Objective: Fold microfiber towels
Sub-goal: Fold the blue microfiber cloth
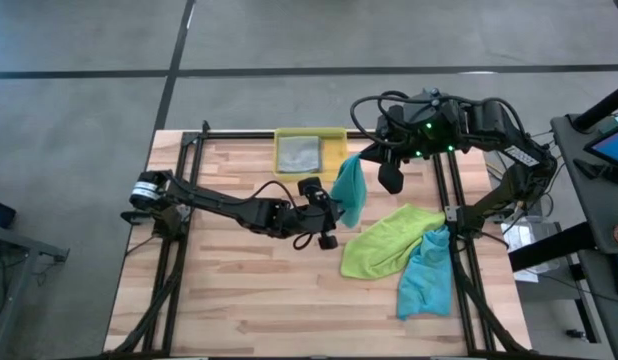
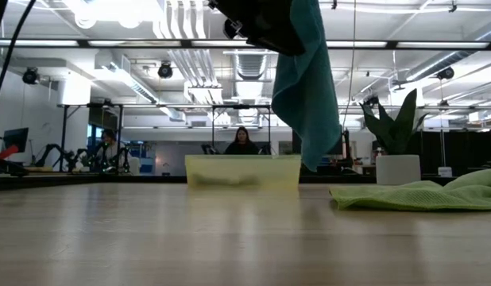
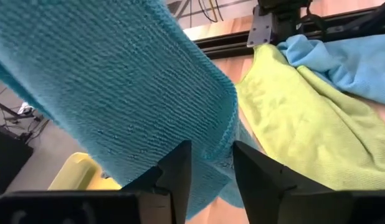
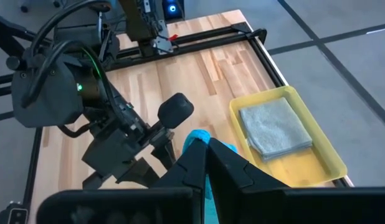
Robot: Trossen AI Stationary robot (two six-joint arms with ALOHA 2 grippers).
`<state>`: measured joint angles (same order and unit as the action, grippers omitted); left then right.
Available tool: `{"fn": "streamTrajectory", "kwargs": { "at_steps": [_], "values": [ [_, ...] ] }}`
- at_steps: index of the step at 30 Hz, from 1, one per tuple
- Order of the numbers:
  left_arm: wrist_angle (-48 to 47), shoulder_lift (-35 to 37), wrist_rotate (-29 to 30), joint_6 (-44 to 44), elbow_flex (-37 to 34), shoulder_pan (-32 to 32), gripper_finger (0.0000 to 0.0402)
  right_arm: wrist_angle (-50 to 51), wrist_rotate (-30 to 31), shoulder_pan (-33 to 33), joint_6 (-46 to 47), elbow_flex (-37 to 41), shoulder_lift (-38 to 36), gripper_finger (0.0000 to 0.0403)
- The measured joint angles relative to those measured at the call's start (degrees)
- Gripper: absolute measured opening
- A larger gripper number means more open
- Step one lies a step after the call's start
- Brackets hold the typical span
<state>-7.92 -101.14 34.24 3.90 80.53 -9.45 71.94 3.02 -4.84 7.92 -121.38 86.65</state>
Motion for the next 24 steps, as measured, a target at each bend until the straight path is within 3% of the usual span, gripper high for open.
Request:
{"fn": "streamTrajectory", "kwargs": {
  "at_steps": [24],
  "values": [
    [-1.66,-0.26,-4.72,-0.35,-0.23,0.34,0.0093,0.02,0.00,0.02,-0.02,0.00,0.00,0.0009]
  ]
}}
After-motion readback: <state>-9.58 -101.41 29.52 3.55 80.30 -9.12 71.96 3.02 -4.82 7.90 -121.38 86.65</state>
